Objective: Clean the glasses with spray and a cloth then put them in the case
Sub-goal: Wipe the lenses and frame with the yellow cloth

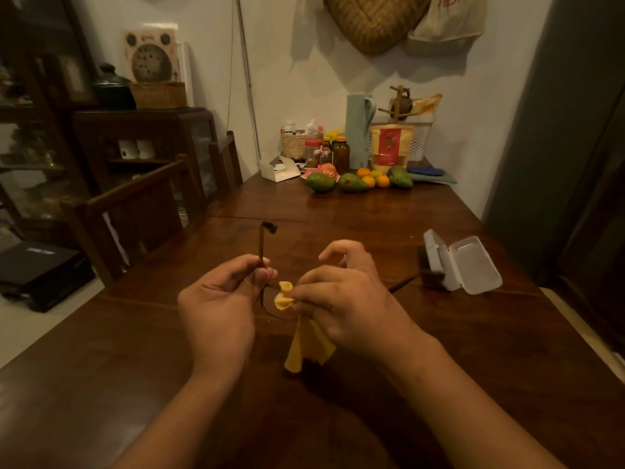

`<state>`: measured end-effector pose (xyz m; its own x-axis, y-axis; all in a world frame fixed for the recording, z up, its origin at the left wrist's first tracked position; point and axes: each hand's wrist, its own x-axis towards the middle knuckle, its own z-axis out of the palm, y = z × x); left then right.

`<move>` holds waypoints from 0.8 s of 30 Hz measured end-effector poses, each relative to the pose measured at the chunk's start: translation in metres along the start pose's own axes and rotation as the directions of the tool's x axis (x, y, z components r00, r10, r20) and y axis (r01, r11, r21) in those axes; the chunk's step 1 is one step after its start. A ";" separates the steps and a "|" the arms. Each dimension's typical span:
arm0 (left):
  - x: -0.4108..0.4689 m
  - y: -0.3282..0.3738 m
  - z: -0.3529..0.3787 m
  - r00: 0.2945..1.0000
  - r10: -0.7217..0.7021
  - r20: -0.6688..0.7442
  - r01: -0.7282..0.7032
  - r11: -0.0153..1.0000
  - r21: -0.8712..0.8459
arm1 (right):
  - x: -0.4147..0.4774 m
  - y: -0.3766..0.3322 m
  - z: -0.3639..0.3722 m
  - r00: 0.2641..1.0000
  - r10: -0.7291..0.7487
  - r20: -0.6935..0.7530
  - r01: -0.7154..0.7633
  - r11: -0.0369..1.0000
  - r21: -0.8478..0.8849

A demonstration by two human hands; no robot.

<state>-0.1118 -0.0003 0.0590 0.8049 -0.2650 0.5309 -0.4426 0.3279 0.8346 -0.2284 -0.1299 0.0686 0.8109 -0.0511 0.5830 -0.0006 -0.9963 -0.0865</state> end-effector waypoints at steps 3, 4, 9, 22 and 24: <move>0.002 -0.002 0.000 1.000 -0.010 -0.003 0.010 1.000 -0.001 | -0.001 -0.003 0.002 0.998 -0.048 0.037 0.048 0.999 -0.022; 0.003 -0.003 0.000 1.000 -0.021 -0.005 0.021 1.000 -0.013 | -0.001 -0.004 0.002 0.998 -0.060 0.037 0.061 0.998 -0.027; 0.006 -0.005 -0.003 0.999 -0.034 -0.028 0.032 0.999 -0.041 | -0.001 -0.005 0.004 0.993 -0.091 0.070 0.090 0.996 0.008; 0.001 -0.007 0.001 1.000 -0.028 0.007 0.028 0.999 0.033 | 0.000 -0.007 0.009 0.999 0.038 -0.024 -0.037 0.997 0.070; 0.002 -0.009 0.000 1.000 -0.028 0.004 0.027 0.998 0.064 | 0.000 -0.009 0.011 1.000 0.018 0.025 -0.021 0.994 0.105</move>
<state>-0.1066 -0.0036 0.0528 0.8152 -0.2776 0.5083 -0.4448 0.2621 0.8565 -0.2222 -0.1201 0.0604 0.8250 -0.0675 0.5610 0.0438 -0.9822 -0.1826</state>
